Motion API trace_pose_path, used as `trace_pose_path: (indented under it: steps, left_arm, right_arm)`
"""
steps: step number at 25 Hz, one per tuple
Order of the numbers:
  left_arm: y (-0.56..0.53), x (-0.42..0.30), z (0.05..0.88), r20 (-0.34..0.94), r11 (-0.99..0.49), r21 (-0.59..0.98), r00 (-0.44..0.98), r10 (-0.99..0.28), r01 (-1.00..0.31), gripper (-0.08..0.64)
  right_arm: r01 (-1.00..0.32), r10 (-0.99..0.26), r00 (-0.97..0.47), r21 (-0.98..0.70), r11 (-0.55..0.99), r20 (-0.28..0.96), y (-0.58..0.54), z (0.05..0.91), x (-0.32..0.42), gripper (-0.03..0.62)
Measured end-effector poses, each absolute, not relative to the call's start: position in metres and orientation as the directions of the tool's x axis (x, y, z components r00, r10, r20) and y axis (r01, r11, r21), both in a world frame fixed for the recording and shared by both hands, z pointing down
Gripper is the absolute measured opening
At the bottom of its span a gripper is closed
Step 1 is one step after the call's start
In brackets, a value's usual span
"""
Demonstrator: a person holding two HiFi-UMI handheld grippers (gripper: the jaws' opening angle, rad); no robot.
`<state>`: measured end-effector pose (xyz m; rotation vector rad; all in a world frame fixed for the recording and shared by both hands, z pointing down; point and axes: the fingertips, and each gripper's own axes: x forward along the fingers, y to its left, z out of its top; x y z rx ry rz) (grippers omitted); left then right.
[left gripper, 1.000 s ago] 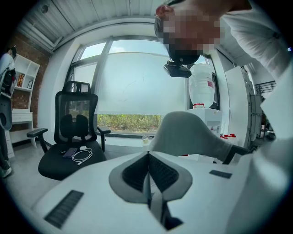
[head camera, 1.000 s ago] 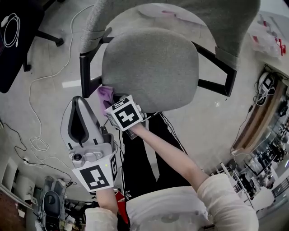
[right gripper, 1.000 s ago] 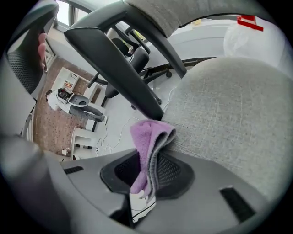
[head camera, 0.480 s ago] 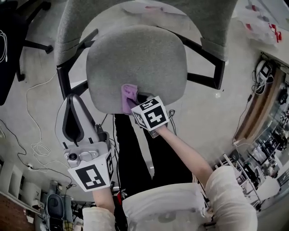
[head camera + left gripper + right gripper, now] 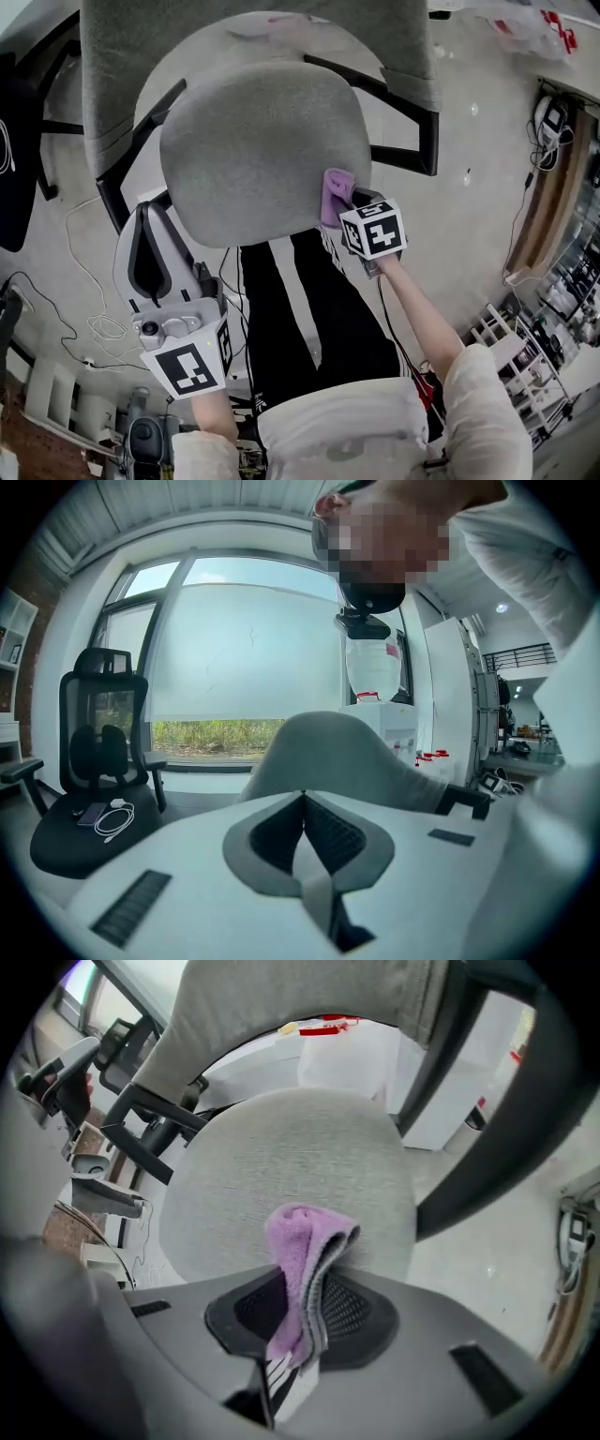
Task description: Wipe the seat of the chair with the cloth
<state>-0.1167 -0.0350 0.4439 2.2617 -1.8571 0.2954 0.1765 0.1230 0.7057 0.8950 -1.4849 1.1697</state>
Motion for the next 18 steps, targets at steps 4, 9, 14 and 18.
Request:
trace_pose_path:
  steps: [4, 9, 14, 18]
  left_arm:
    - [-0.039, -0.1, 0.442, 0.278, -0.219, 0.028, 0.218, -0.936, -0.975, 0.012]
    - [-0.038, -0.08, 0.44, 0.274, -0.26, 0.033, 0.259, -0.926, -0.965, 0.012]
    - [-0.036, -0.072, 0.434, 0.268, -0.268, 0.032, 0.266, -0.926, -0.963, 0.012]
    - [-0.036, -0.07, 0.426, 0.255, -0.264, 0.032, 0.263, -0.931, -0.964, 0.012]
  right_arm:
    - [-0.958, 0.017, -0.165, -0.165, 0.235, 0.986, 0.123, 0.705, 0.215, 0.088]
    - [-0.974, 0.005, -0.103, -0.102, 0.204, 0.995, 0.123, 0.706, 0.254, 0.087]
    - [-0.977, 0.005, -0.088, -0.088, 0.193, 0.996, 0.123, 0.707, 0.261, 0.087]
    - [-0.98, 0.0, -0.074, -0.073, 0.187, 0.997, 0.125, 0.705, 0.26, 0.087]
